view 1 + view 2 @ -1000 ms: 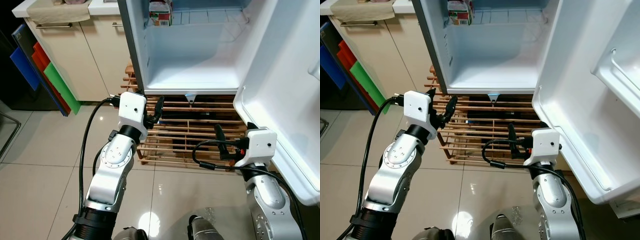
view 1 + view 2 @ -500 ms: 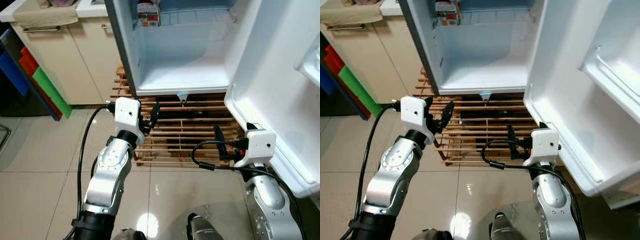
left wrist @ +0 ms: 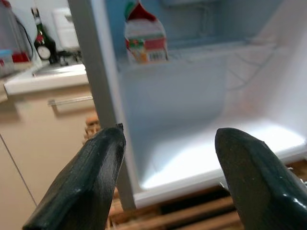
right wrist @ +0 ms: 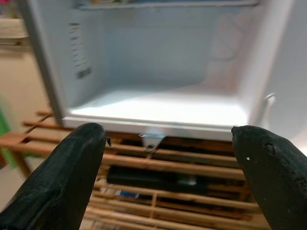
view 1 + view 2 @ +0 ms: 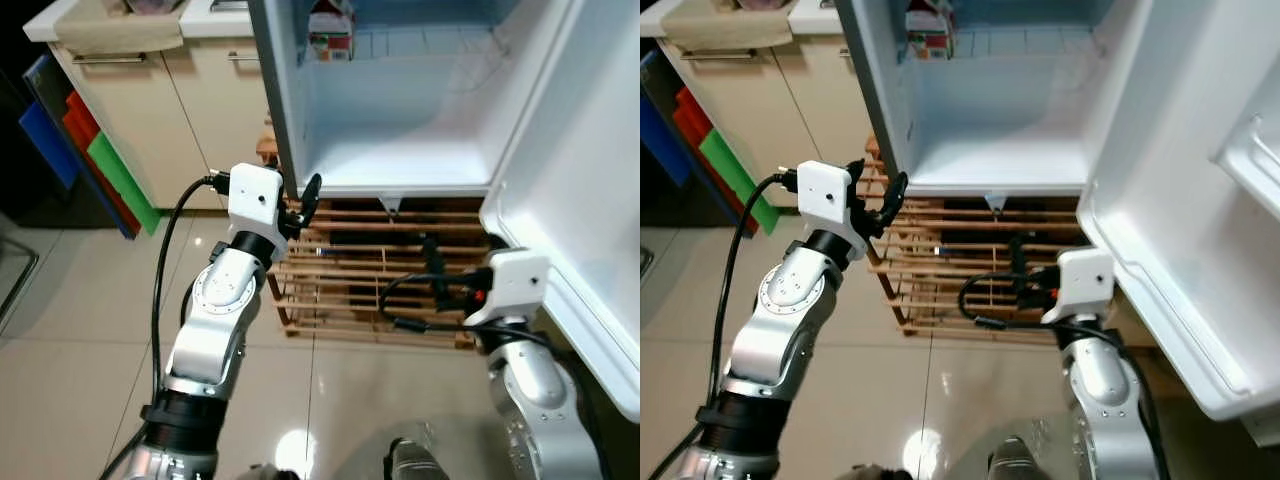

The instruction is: Restocking fridge

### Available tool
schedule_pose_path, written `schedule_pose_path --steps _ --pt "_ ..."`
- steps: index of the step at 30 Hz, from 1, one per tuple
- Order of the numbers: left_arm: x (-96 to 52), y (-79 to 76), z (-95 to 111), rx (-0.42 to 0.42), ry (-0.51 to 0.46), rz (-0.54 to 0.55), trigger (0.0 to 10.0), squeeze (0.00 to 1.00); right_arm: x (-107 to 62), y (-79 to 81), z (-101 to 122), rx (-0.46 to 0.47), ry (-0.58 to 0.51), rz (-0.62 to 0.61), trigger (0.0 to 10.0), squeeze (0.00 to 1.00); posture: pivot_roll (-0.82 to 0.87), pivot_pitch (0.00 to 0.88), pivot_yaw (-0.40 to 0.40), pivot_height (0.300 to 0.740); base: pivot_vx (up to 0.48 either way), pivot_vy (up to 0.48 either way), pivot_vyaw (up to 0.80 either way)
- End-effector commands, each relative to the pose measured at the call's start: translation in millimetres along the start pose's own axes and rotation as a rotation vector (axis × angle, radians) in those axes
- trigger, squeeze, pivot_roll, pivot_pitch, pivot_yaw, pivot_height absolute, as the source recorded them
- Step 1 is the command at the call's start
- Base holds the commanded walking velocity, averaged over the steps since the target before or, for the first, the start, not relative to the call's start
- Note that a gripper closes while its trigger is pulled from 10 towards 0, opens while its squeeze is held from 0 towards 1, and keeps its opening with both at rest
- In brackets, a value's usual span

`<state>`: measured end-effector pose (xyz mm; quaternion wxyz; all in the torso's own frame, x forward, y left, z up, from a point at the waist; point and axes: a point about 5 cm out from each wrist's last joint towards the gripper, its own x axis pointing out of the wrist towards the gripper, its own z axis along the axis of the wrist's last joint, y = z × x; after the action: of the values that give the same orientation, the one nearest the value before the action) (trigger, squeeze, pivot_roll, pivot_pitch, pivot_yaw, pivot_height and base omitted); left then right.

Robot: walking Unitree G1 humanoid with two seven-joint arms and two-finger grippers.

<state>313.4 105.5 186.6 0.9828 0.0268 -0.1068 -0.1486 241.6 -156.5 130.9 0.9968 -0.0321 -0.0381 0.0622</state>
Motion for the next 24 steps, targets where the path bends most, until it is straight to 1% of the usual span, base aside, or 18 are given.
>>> schedule_pose_path --steps 1,4,5,6,8,11,13,16,17,19,20,23,24 --pt "6.0 -5.3 3.6 0.005 -0.008 -0.034 10.0 0.0 0.6 -2.0 1.1 0.003 -0.009 -0.004 10.0 0.0 -0.28 0.111 0.097 0.74 0.431 0.0 0.0" --pt "13.2 -7.8 7.8 0.021 -0.012 -0.072 10.0 0.0 0.0 -1.5 0.5 0.005 -0.009 -0.003 10.0 0.0 -0.28 0.11 0.098 0.74 0.47 0.0 0.0" --pt "13.2 -7.8 7.8 0.021 -0.012 -0.072 10.0 0.0 0.0 -1.5 0.5 0.005 -0.009 -0.003 10.0 0.0 -0.28 0.11 0.098 0.74 0.48 0.0 0.0" --pt "17.1 -9.4 10.9 0.02 -0.022 -0.086 10.0 0.0 -0.1 -1.1 0.5 0.007 -0.011 -0.003 10.0 0.0 -0.28 0.111 0.099 0.74 0.48 0.0 0.0" --pt "19.9 -11.9 12.0 0.016 -0.029 -0.102 10.0 0.0 0.1 -0.8 -0.8 -0.007 0.003 -0.003 10.0 0.0 -0.28 0.11 0.1 0.74 0.48 0.0 0.0" --pt "21.2 -14.6 12.2 0.015 -0.03 -0.124 10.0 0.0 0.2 -0.9 -1.1 -0.004 0.004 -0.004 10.0 0.0 -0.29 0.111 0.101 0.74 0.48 0.0 -0.72" --pt "22.0 -18.5 14.5 -0.006 -0.047 -0.148 10.0 0.0 -0.5 -1.7 0.0 0.007 -0.011 -0.011 10.0 0.0 -0.29 0.113 0.102 0.74 0.48 0.0 -0.65" --pt "20.6 -23.1 21.9 -0.036 -0.091 -0.169 10.0 0.0 -1.2 -2.0 0.8 0.004 -0.012 -0.011 10.0 0.0 -0.29 0.118 0.102 0.74 0.0 0.0 0.0" --pt "20.6 -23.1 21.9 -0.036 -0.091 -0.169 10.0 0.0 -1.2 -2.0 0.8 0.004 -0.012 -0.011 10.0 0.0 -0.29 0.118 0.102 0.74 0.0 0.0 0.0" --pt "17.6 -24.2 26.6 -0.074 -0.115 -0.185 10.0 0.0 -1.1 -1.7 1.8 0.006 -0.016 -0.009 10.0 0.0 -0.29 0.122 0.102 0.74 0.0 0.0 0.0" --pt "17.6 -24.2 26.6 -0.074 -0.115 -0.185 10.0 0.0 -1.1 -1.7 1.8 0.006 -0.016 -0.009 10.0 0.0 -0.29 0.122 0.102 0.74 0.0 0.0 0.0" --pt "11.5 -26.5 34.4 -0.111 -0.147 -0.223 10.0 0.0 0.0 -0.8 6.4 0.011 -0.03 -0.002 10.0 0.0 -0.28 0.129 0.099 0.74 0.0 0.0 0.0" --pt "6.2 -28.2 38.3 -0.133 -0.157 -0.251 10.0 0.0 3.4 -0.1 11.7 0.024 -0.045 0.004 10.0 0.0 -0.26 0.131 0.097 0.74 0.0 0.0 0.0"
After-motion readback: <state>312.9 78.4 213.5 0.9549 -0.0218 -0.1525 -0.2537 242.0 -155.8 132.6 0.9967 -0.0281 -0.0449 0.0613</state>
